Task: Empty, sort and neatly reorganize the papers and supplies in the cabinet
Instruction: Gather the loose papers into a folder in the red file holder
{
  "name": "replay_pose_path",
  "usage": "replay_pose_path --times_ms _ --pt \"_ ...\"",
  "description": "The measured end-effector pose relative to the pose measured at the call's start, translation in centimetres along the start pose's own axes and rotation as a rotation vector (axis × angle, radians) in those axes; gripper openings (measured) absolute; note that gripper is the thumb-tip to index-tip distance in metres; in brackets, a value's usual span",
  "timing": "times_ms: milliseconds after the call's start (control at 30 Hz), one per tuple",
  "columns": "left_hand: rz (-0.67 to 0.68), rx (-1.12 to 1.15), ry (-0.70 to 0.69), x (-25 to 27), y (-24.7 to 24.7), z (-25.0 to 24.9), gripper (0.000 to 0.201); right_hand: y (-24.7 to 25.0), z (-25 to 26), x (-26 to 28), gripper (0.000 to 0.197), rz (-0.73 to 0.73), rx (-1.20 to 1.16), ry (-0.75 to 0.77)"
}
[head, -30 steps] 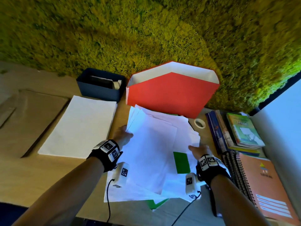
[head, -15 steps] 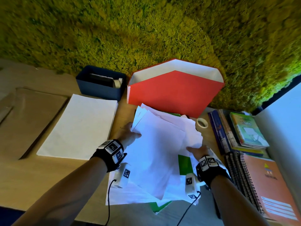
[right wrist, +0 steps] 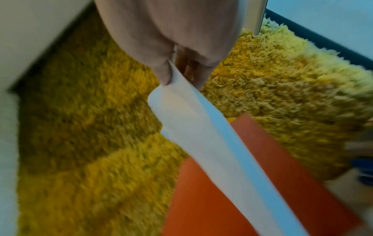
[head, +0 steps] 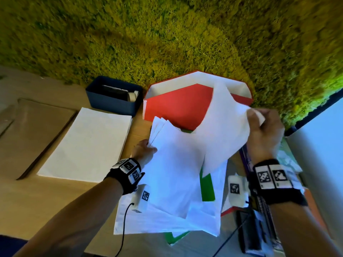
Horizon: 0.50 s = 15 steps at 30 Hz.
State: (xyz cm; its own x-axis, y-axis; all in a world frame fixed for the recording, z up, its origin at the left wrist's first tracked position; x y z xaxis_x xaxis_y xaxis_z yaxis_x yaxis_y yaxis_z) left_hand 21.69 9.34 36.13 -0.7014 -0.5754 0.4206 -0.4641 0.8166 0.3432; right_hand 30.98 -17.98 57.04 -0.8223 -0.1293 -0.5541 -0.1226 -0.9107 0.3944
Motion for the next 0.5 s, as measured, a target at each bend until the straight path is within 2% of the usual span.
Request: replay_pose_path --times_ms 100,167,233,333,400,500 --pt "-0.021 -0.028 -0.042 0.5 0.0 -0.3 0.014 0.3 2.7 -1.6 0.012 -0.032 -0.201 0.095" --pt "-0.007 -0.026 -0.053 0.3 -0.1 0.0 0.03 -0.1 3.2 -2.3 0.012 -0.05 -0.189 0.131" --pt "0.017 0.001 -0.052 0.3 0.1 -0.1 0.037 -0.8 2.6 -2.5 0.012 -0.045 -0.14 0.096" --pt "0.015 0.025 -0.037 0.0 0.2 0.1 0.037 -1.6 2.0 -2.2 0.007 -0.09 -0.136 0.008" --pt "0.02 0.065 -0.021 0.0 0.4 0.3 0.03 -1.2 2.9 -2.2 0.004 -0.115 -0.127 0.028" --pt "0.028 0.153 0.005 -0.1 0.9 0.8 0.045 -0.2 5.5 -3.0 0.003 -0.104 -0.181 0.096"
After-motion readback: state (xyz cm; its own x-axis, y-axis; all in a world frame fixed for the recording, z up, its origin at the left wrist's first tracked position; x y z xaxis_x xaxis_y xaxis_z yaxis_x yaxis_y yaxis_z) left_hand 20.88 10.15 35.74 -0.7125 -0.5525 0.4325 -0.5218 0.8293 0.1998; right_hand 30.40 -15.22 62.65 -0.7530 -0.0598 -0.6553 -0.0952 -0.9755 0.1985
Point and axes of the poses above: each hand's wrist, its own x-axis away from the middle knuckle, its own y-axis out of the back of the hand, z = x × y, the point moved 2 cm from there along -x, towards the middle knuckle, and after that the axes turned 5 degrees about z, right-handed, at the moved point
